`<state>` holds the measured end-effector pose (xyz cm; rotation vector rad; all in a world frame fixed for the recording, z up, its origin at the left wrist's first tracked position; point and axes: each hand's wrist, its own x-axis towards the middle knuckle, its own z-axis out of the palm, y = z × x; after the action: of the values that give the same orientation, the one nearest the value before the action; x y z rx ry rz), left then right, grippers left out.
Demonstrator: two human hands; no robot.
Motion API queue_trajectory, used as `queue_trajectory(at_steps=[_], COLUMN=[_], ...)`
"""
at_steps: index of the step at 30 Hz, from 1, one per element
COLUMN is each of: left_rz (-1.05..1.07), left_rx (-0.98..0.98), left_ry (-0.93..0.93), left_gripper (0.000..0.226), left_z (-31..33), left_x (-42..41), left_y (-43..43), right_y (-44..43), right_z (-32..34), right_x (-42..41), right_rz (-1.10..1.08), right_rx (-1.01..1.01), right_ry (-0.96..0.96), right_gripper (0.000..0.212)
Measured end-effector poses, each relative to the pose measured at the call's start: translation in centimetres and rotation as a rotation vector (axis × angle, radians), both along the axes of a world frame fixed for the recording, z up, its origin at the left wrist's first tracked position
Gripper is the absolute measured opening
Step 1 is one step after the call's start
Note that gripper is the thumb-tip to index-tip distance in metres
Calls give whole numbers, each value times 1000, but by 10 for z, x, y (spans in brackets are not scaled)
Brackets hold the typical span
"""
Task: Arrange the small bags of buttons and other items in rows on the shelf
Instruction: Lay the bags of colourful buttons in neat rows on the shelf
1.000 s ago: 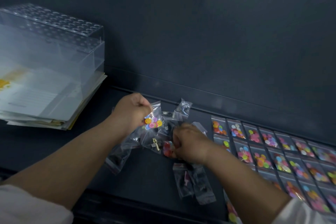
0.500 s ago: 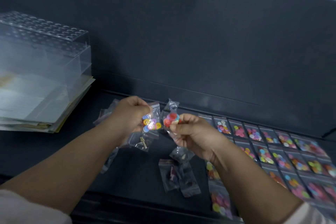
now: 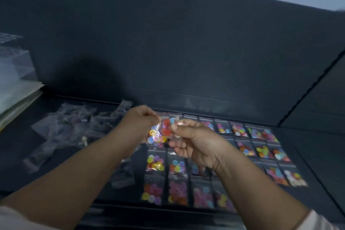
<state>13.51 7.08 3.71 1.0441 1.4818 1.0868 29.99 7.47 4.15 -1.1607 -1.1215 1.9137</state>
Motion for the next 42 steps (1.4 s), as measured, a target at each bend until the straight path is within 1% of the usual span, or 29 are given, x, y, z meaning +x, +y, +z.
queue_trajectory(at_steps=[3,8,12,16,17,19,21,24,26,28,32,34,36,38,40,42], left_rz=[-39,-3,-1,-66,-99,-156,-154,-88,-29,-4,24,42,37,17,-14,-35], left_rx=[5,-6,-67,-138,-146,-150,-120,-61,-43,-39,-73,-92,-101,-111,-136,-187], left_ry=[46,35,-18,-95,-77,3,49,21,-27,-58,-116,-139,-154,-154,-145,-195], left_gripper=[16,19,19,8,8,20,24,25,32,35,31,31,31,31,28,27], left_z=[2,-4,-9,-9,-8,-9,-9,-9,-10,-10,-11,-11,-11,-11,-10,-9], left_x=[49,121,168,203,209,219,227,236,242,246,251,252,255,259,264,266], left_y=[-6,-11,-18,-25,-26,-27,-27,-27,-28,-30,-34,-36,-39,-44,-47,-49], right_y=[-4,-11,-15,-20,-21,-23,-24,-26,-29,-32,-37,-38,-40,-42,-43,-45], right_z=[-3,-8,-12,-13,-14,-13,-15,-14,-15,-19,-20,-20,-21,-21,-22,-20], right_x=[45,117,161,194,200,210,218,228,234,235,237,241,245,248,250,255], right_rz=[-41,-74,-53,-32,-19,-12,-65,-130,-115,-115,-151,-169,-191,-215,-237,-237], right_rx=[12,63,127,177,197,219,187,57,4,5,26,6,-32,-50,-41,-36], right_ry=[-38,-70,-155,-223,-243,-267,-216,-28,46,23,-47,-15,69,112,91,54], right_gripper=[11,16,19,19,18,17,16,9,20,28,23,20,14,20,21,25])
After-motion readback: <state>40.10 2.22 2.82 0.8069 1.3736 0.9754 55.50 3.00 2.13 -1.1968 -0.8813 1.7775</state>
